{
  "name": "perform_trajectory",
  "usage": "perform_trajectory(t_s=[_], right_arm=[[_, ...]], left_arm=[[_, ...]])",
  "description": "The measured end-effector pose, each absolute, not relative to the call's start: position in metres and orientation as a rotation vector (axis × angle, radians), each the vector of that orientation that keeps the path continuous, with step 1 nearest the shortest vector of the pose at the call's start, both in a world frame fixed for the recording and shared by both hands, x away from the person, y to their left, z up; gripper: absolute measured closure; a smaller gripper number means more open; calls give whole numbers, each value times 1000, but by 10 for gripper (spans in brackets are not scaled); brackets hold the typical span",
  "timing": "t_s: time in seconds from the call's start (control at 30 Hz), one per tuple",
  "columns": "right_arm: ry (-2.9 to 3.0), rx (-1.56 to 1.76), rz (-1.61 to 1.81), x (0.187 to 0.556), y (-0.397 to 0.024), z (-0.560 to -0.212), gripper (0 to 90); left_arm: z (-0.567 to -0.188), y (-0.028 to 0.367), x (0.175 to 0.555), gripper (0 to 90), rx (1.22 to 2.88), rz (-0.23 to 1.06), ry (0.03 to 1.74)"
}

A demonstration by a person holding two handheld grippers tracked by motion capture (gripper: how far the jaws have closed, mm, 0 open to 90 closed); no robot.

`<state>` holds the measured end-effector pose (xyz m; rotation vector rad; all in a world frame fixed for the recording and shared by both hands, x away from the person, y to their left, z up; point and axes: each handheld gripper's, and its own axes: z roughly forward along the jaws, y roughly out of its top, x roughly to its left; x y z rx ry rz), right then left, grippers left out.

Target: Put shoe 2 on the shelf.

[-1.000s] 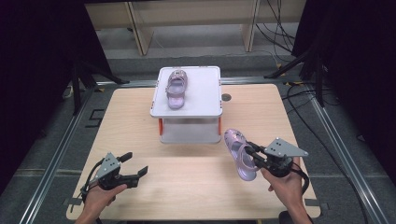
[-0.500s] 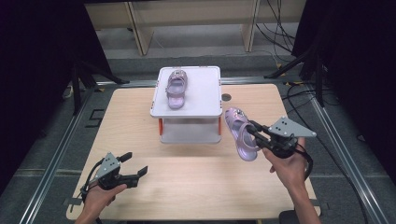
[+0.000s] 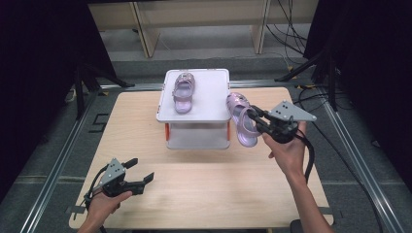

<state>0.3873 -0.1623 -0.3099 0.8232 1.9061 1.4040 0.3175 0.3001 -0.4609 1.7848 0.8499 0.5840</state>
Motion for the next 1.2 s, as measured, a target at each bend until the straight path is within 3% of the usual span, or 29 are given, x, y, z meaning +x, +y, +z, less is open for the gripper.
perform_trajectory(t_s=[0.73, 1.2], right_arm=[[1910, 794, 1270, 462, -78, -280, 807], [1963, 863, 1181, 509, -46, -294, 806]], left_arm=[[-460, 300, 319, 153, 1780, 581, 838], [-459, 301, 317, 153, 1791, 578, 842]])
